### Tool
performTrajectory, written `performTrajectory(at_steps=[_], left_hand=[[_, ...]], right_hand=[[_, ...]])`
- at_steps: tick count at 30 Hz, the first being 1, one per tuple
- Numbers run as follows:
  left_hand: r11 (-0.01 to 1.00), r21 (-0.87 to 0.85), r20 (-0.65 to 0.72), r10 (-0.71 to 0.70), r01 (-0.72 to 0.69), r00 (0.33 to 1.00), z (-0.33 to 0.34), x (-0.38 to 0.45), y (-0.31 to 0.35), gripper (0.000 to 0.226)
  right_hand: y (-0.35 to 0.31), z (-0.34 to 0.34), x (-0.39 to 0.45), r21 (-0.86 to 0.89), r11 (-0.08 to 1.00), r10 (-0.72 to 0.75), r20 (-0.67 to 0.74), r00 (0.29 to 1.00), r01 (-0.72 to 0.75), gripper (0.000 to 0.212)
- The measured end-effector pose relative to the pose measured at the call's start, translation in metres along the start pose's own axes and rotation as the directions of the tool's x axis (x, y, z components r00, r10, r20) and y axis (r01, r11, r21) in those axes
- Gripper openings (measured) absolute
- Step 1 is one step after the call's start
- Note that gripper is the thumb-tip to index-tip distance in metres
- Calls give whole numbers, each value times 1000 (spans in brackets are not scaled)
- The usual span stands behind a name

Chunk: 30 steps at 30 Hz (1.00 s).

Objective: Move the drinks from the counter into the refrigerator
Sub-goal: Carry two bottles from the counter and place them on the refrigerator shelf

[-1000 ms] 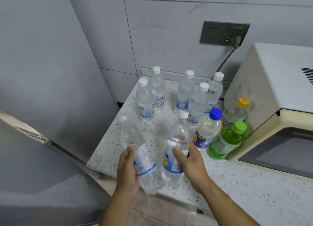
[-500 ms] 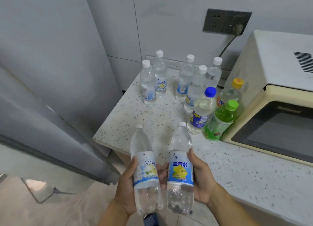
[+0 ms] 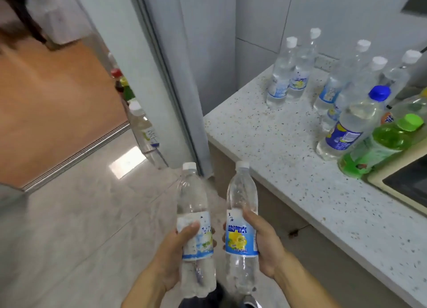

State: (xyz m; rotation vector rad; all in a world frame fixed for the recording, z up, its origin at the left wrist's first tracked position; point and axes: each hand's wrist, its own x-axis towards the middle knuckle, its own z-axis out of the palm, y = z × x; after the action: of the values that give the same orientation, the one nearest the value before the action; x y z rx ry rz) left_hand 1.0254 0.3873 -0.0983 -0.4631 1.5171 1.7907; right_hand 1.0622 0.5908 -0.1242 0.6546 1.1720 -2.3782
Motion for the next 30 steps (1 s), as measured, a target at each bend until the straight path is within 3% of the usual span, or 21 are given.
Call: performTrajectory(at_steps=[7,12,17,23,30], left_hand=[[975,-193,-166,82,-114,983,-83,-43,-7,61],[944,-279,-260,102,-175,960,-161,-60,-1,60],[927,-253,-358,175,-276,917,-250,-80,22,39],[911,-197,-440,248,-362,863,-347,-91,60,51],[891,-210,-455,275,-402,847,-420,-63,99,55]], right_hand=[[39,86,27,-195,979,72,84,994,-55,68],[71,159,62,-288,952,139,110,984,-102,60],[97,257,102,-373,923,159,156,975,-91,67],[117,363,146,-459,887,158,224,962,-39,60],[121,427,208,-460,887,170,245,954,-40,57]])
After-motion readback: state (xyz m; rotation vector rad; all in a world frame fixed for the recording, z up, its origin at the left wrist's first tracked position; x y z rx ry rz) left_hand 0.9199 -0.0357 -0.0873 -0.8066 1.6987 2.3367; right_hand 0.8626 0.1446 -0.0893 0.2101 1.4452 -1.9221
